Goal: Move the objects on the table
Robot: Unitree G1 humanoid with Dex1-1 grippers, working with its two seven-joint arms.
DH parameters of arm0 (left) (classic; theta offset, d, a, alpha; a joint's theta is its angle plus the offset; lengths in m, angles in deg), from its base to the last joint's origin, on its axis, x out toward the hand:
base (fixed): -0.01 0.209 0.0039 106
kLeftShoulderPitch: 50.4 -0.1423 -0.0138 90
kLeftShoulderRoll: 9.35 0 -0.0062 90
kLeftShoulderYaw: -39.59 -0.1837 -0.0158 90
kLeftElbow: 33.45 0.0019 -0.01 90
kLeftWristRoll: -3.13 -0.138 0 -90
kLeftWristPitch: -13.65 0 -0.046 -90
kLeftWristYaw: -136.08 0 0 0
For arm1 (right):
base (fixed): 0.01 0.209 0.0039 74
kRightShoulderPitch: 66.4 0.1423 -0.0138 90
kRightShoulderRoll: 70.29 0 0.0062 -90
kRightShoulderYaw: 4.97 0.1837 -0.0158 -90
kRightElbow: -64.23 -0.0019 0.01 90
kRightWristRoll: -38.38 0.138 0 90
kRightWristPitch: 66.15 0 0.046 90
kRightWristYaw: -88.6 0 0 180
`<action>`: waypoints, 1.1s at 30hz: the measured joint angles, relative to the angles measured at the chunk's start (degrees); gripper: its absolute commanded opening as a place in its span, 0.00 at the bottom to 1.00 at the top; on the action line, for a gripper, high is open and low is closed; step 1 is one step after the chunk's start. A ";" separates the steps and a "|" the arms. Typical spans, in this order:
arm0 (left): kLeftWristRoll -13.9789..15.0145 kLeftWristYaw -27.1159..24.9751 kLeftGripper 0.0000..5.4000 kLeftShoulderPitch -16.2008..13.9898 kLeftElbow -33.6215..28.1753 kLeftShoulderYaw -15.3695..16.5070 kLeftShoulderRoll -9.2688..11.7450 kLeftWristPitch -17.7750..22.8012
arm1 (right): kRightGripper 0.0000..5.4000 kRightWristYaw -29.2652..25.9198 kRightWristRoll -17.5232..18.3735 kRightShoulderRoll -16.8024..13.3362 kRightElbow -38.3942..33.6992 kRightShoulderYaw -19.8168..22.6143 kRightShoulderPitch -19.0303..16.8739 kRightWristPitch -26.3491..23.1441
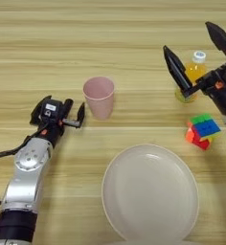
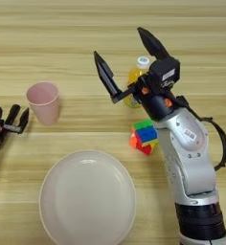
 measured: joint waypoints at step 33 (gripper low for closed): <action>-4.96 3.95 0.99 10.06 10.73 -4.72 -2.93 -2.51 | 1.00 -0.02 0.98 -0.04 -0.09 0.31 0.01 -0.20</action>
